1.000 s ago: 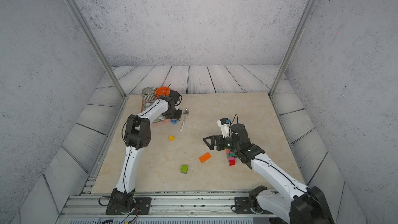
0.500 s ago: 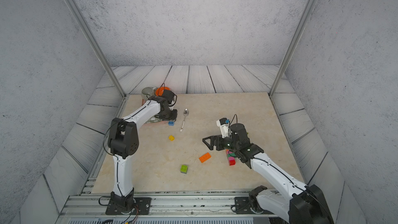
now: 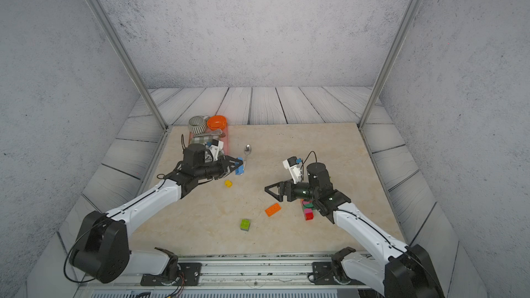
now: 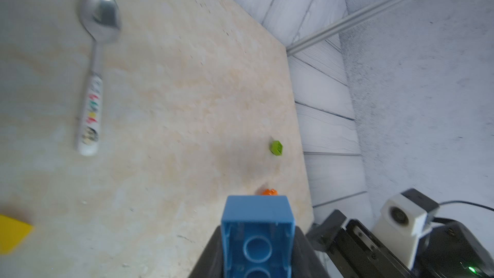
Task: Assemble the letter p with lego
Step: Pick up the lego brick from the center of the board.
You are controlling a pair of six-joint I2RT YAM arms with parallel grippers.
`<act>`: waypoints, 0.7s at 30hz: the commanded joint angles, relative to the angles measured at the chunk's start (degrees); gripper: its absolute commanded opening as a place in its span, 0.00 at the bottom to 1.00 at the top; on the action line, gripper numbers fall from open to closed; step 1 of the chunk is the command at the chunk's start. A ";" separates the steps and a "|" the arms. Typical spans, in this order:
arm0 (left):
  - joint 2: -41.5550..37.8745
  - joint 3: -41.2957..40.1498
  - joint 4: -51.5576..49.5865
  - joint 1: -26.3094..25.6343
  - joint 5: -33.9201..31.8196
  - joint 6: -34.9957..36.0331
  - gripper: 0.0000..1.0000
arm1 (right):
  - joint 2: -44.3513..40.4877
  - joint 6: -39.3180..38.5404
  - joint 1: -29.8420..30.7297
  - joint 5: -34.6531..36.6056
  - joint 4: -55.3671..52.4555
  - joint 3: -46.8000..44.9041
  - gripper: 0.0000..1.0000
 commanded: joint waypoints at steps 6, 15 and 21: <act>-1.85 -10.44 43.24 -8.84 1.05 -19.20 0.18 | -0.72 9.20 -0.11 -9.58 16.29 1.38 0.94; -2.29 -12.51 54.87 -13.46 0.68 -18.72 0.18 | 6.11 20.92 -0.08 -16.25 26.99 4.93 0.75; -2.65 -13.21 55.56 -15.06 -0.07 -17.06 0.18 | 7.19 22.52 2.30 -18.23 29.49 6.96 0.61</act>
